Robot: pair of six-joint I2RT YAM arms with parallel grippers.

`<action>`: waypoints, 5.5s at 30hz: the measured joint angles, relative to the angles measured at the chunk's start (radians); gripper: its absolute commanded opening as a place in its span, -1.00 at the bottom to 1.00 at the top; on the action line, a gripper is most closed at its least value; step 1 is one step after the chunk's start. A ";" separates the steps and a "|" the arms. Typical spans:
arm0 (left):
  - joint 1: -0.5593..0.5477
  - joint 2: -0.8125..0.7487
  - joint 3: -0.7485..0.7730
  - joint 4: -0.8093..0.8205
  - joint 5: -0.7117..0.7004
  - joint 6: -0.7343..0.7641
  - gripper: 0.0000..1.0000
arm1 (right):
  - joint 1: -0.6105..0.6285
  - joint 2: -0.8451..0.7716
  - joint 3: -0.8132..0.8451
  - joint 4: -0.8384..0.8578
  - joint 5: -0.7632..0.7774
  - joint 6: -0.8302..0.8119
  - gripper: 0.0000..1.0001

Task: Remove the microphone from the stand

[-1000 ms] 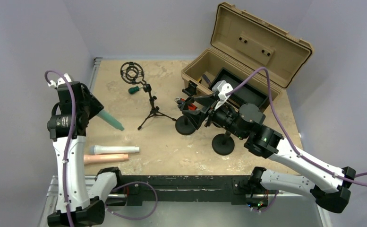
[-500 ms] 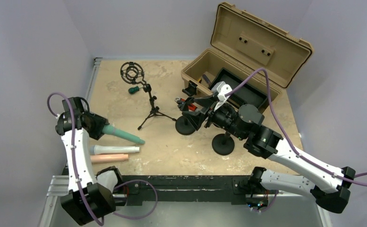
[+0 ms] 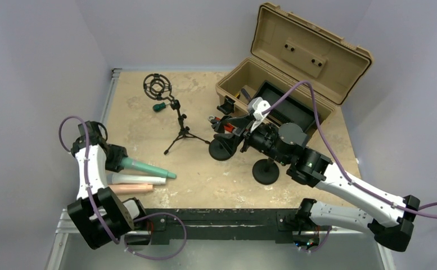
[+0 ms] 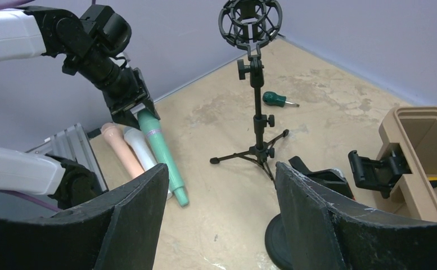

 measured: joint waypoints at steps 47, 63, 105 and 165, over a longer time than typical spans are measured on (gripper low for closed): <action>-0.243 -0.186 0.112 0.066 -0.156 0.013 0.68 | 0.000 0.159 0.044 0.003 -0.026 0.038 0.34; -0.438 -0.240 0.082 0.658 0.533 0.137 0.46 | 0.000 0.204 0.077 0.026 -0.045 0.083 0.34; -0.510 -0.174 0.335 0.479 0.372 0.426 0.66 | -0.045 0.919 0.630 -0.136 -0.103 -0.448 0.51; -0.428 -0.219 0.291 0.464 0.315 0.438 0.62 | 0.153 0.980 0.492 0.213 0.493 0.157 0.31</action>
